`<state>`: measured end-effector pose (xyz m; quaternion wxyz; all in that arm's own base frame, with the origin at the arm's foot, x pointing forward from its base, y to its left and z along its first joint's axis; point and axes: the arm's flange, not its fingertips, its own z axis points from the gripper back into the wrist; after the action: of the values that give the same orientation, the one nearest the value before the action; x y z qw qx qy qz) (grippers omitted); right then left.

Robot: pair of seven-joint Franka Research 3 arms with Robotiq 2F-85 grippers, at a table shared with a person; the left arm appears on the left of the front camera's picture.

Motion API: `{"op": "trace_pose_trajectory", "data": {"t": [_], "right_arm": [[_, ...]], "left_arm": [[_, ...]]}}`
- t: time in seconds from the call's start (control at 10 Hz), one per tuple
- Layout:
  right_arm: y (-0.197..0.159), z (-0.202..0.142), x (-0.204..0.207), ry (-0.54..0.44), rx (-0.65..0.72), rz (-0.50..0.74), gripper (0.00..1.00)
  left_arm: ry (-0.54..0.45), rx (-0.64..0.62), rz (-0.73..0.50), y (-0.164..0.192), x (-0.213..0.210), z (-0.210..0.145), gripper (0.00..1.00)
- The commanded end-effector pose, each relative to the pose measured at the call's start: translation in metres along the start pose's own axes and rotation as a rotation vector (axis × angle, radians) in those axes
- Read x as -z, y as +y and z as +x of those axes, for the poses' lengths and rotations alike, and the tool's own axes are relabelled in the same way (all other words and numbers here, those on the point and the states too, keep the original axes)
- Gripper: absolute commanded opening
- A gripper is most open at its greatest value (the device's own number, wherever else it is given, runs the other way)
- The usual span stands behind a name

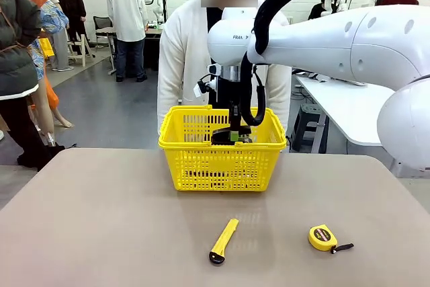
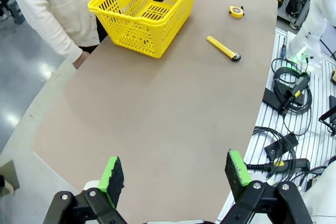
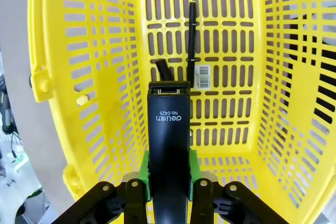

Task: Place the items the person wants into the basket.
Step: Pick up the item the person points to and place it in the Market Basket.

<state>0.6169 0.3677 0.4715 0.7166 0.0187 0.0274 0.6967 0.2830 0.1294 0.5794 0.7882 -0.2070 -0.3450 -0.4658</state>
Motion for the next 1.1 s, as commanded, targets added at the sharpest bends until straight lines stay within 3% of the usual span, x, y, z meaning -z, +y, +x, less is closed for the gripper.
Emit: {"op": "trace_pose_trajectory", "data": {"t": [0.0, 0.2, 0.5, 1.0], "right_arm": [[-0.002, 0.001, 0.0, -0.009, -0.013, -0.013, 0.31], [0.0, 0.0, 0.0, -0.001, 0.0, -0.001, 0.31], [-0.005, -0.01, 0.037, -0.021, -0.03, 0.01, 0.31], [-0.039, 0.0, 0.063, -0.041, -0.047, 0.015, 0.31]], "left_arm": [[-0.019, 0.012, -0.006, 0.0, -0.001, -0.002, 1.0], [-0.019, 0.012, -0.006, 0.0, -0.001, -0.002, 1.0], [-0.019, 0.012, -0.006, 0.0, -0.001, -0.002, 1.0], [-0.019, 0.012, -0.006, 0.0, -0.001, -0.002, 1.0]]}}
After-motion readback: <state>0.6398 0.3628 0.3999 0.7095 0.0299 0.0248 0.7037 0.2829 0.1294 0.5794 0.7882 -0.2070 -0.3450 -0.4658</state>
